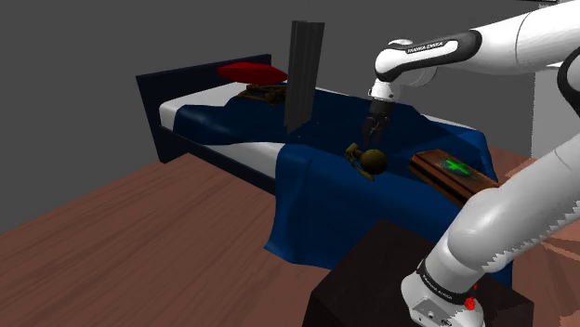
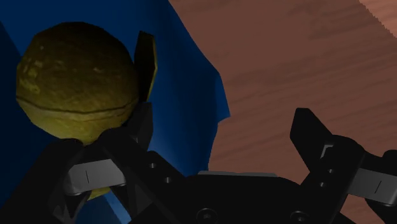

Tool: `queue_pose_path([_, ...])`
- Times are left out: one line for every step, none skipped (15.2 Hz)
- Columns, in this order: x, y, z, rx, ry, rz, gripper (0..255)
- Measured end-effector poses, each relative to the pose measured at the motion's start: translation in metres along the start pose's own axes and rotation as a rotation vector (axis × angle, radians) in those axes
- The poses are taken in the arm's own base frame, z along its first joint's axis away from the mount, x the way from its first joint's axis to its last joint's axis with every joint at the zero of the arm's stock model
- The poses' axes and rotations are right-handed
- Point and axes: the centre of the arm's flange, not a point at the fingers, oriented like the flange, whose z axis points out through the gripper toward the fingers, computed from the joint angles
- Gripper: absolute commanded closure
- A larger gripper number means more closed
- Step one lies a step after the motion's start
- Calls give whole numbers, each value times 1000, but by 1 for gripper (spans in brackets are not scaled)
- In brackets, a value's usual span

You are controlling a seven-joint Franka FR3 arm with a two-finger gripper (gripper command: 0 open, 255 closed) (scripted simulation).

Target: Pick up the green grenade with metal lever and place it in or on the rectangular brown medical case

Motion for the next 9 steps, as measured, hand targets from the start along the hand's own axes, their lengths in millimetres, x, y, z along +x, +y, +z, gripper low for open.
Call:
queue_pose_path([6,14,4,13,1,4,0])
queue_pose_path([12,28,9,26,2,9,0])
queue_pose_path([17,39,12,39,4,13,0])
queue_pose_path([23,51,15,52,5,18,0])
queue_pose_path([28,60,21,66,6,23,0])
queue_pose_path([37,76,26,78,9,28,0])
queue_pose_path([43,90,30,91,9,32,0])
queue_pose_path([49,103,34,104,10,36,0])
queue_pose_path([58,117,40,116,12,41,0])
